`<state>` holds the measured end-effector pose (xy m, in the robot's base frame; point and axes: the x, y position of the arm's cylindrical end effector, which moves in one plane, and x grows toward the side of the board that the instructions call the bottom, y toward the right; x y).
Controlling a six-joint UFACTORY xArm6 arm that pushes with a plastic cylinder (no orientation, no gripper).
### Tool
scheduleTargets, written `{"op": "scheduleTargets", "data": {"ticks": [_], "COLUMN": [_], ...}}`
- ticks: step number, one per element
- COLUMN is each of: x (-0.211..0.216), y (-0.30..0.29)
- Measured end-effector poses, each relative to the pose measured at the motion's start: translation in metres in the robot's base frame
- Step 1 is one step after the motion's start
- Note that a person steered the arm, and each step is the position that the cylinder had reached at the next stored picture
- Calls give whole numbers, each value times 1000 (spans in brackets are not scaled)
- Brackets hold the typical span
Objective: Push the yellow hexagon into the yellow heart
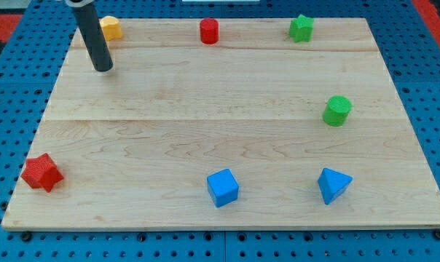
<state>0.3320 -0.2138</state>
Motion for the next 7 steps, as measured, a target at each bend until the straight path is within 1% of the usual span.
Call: {"op": "scheduleTargets", "data": {"ticks": [1,2,3,4,5,6,7], "x": [-26,-47,-46,-45,-62,-131,-138], "y": [-22,-20,2,119,239,247,220]}}
